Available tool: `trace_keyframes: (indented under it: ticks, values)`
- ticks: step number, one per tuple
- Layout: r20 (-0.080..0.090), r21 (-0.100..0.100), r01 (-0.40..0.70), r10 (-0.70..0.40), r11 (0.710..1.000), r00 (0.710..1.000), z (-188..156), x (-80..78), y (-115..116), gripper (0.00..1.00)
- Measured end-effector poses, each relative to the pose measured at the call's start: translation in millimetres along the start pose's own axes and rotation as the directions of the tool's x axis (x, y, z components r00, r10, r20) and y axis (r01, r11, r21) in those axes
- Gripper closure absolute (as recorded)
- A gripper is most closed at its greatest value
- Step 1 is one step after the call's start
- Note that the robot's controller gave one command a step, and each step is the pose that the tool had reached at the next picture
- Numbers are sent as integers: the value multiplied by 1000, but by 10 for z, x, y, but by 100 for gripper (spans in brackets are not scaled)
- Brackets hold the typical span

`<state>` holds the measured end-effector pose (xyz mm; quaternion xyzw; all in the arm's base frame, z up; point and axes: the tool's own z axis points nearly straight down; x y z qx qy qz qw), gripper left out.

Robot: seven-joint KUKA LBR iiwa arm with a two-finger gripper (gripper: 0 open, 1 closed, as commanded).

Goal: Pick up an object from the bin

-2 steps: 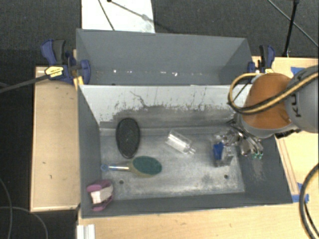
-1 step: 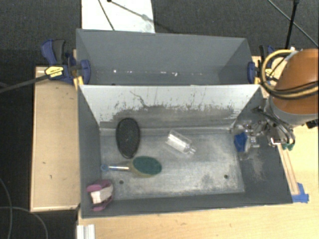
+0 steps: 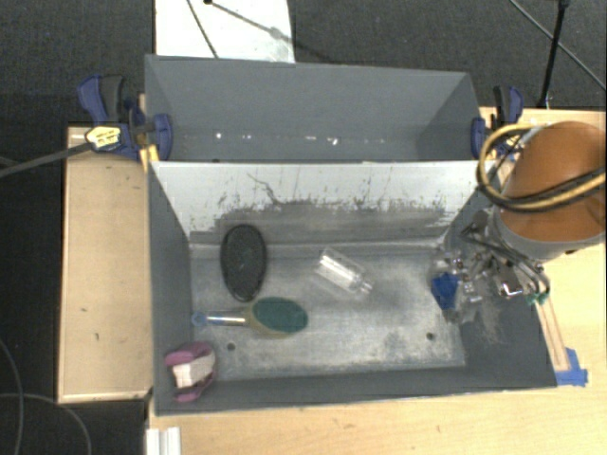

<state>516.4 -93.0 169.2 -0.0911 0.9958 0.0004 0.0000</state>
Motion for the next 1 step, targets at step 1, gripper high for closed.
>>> trace_keyframes:
  ticks: [1]
  values:
    - [9, 4, 19, -19, 1000, 1000, -545, -65, -19, 100]
